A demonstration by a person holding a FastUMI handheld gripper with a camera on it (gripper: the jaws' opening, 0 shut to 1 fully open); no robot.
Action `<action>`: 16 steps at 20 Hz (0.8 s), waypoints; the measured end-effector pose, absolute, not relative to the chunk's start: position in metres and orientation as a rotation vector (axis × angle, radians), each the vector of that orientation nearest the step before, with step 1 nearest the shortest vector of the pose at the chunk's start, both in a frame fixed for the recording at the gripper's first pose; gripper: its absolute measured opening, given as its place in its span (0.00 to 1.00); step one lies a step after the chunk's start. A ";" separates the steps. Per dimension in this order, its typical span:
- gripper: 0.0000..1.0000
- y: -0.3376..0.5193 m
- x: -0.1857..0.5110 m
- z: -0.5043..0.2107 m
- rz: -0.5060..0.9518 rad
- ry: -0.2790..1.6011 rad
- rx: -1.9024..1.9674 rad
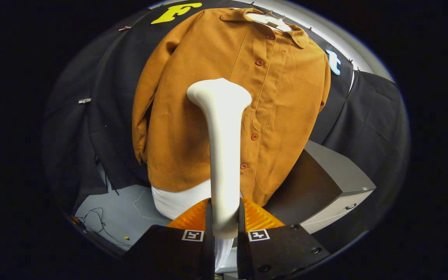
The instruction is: Iron the clothes twice with a garment steamer, once on the left side and once on the right side.
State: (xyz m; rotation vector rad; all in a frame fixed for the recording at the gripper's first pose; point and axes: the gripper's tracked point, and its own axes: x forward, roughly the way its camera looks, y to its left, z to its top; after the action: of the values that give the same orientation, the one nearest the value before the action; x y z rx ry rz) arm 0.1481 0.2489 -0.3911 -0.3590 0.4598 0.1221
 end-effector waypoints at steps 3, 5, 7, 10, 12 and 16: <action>0.26 0.245 0.134 -0.388 0.146 0.463 -0.337; 0.26 0.241 0.125 -0.381 0.149 0.445 -0.320; 0.26 0.234 0.116 -0.372 0.152 0.432 -0.294; 0.26 0.222 0.102 -0.352 0.153 0.400 -0.258; 0.26 0.212 0.095 -0.332 0.149 0.363 -0.240; 0.26 0.192 0.085 -0.280 0.143 0.275 -0.206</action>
State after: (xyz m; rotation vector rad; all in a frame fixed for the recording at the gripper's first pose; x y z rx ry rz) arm 0.0855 0.1921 -0.2797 -0.2056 0.2752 0.1428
